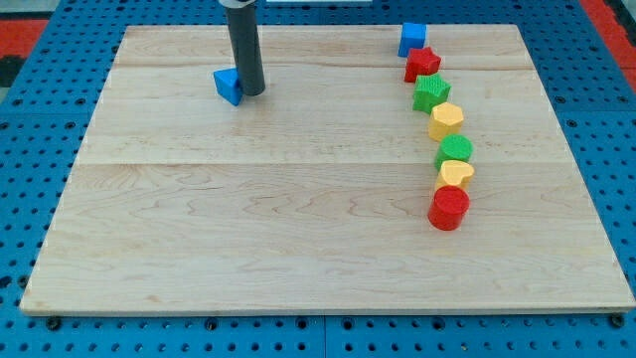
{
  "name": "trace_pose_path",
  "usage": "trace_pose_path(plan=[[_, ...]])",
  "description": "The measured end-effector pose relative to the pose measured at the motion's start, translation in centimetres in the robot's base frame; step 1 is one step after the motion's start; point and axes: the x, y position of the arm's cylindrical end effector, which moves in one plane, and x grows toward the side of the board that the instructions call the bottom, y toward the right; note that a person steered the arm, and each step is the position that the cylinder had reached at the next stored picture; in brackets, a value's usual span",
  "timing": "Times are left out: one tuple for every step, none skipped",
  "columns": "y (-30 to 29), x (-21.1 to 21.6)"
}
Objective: Push the blue triangle parallel to cube
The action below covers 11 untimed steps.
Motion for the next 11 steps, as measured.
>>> trace_pose_path(plan=[[-1.8,1.6],[-6.1,-0.6],[-8.3,-4.2],[-13.9,-5.9],[-11.7,-9.5],[-3.8,-10.3],[-1.8,-10.5],[-8.9,-12.9],[-9.6,-7.9],[-8.1,-6.5],[-0.2,-6.8]])
